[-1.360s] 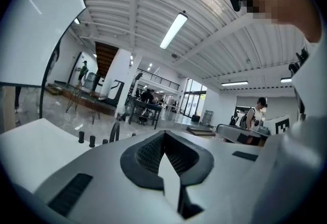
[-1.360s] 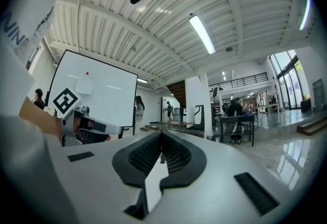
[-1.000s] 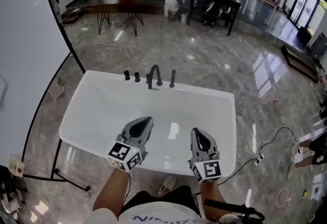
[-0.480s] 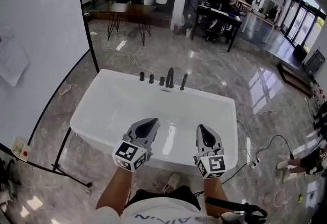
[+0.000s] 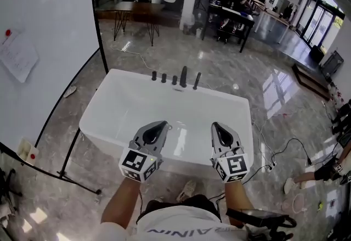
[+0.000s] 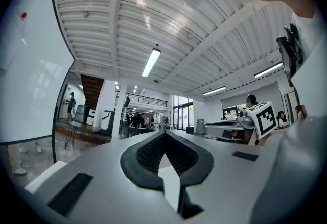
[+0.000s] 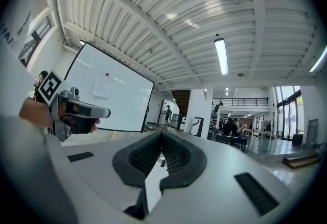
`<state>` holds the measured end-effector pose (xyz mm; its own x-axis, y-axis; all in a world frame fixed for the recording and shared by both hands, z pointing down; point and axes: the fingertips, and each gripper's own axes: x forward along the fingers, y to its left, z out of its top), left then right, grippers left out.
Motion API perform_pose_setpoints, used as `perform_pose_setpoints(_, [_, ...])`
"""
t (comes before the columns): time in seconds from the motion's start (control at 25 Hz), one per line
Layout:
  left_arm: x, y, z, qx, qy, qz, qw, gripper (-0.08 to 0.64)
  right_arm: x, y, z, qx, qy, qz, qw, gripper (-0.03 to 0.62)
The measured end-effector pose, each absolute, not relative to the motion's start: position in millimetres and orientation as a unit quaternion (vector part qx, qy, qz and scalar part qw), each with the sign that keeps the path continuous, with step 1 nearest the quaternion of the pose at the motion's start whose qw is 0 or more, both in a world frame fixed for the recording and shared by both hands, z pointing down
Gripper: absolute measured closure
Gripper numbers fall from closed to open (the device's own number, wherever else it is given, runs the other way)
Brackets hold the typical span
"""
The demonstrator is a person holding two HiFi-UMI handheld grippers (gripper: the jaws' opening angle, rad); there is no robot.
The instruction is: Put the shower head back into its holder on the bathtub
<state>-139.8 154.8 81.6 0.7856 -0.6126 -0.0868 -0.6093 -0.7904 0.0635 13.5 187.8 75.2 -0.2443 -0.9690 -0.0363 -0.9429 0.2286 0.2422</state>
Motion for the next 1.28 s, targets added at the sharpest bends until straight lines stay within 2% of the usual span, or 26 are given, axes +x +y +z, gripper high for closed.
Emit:
perform_pose_setpoints(0.28, [-168, 172, 91, 0.925, -0.373, -0.057, 0.051, 0.545, 11, 196, 63, 0.598, -0.792, -0.107, 0.05, 0.582])
perform_pose_setpoints(0.84, [-47, 190, 104, 0.93, -0.364, -0.02, 0.038, 0.545, 123, 214, 80, 0.593, -0.802, -0.073, 0.022, 0.583])
perform_pose_setpoints(1.28, [-34, 172, 105, 0.925, -0.38, -0.016, 0.024, 0.545, 127, 186, 87, 0.569, -0.819, -0.073, 0.014, 0.583])
